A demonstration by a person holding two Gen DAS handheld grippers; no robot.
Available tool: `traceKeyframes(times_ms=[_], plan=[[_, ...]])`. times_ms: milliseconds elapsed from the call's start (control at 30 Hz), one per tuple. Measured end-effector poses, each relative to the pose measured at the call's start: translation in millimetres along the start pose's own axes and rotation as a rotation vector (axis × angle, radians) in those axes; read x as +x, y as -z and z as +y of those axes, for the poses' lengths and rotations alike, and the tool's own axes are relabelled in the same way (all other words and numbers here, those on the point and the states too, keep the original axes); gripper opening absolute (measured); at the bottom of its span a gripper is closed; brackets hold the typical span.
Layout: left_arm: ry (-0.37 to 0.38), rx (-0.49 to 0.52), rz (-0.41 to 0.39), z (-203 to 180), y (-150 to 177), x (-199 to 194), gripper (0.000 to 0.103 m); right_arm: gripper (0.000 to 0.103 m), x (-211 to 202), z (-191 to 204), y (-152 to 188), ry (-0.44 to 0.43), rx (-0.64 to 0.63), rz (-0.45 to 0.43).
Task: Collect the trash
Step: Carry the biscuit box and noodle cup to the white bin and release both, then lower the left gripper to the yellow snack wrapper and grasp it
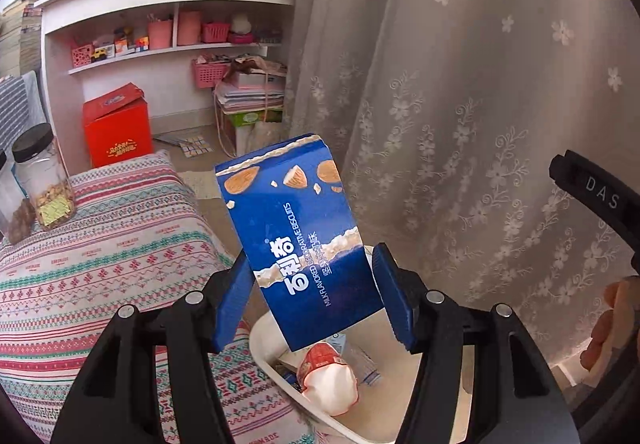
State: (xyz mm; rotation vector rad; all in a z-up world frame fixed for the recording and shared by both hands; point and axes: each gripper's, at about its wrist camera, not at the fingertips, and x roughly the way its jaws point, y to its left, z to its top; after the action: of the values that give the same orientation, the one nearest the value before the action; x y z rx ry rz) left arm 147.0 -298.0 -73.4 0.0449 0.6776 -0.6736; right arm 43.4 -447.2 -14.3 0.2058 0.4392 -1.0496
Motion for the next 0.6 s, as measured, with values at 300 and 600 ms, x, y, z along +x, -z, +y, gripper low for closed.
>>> traceKeyframes(times_ms=[300, 600], plan=[[-0.048, 0.047, 0.074, 4.3, 10.3, 8.9, 0.093, 0.096, 1.8, 10.9, 1.5, -0.048, -0.028, 0.042], [-0.198, 0.017, 0.36, 89.8, 16.9, 13.2, 0.093, 0.096, -11.6, 59.1, 13.6, -0.204, -0.136, 0.108]])
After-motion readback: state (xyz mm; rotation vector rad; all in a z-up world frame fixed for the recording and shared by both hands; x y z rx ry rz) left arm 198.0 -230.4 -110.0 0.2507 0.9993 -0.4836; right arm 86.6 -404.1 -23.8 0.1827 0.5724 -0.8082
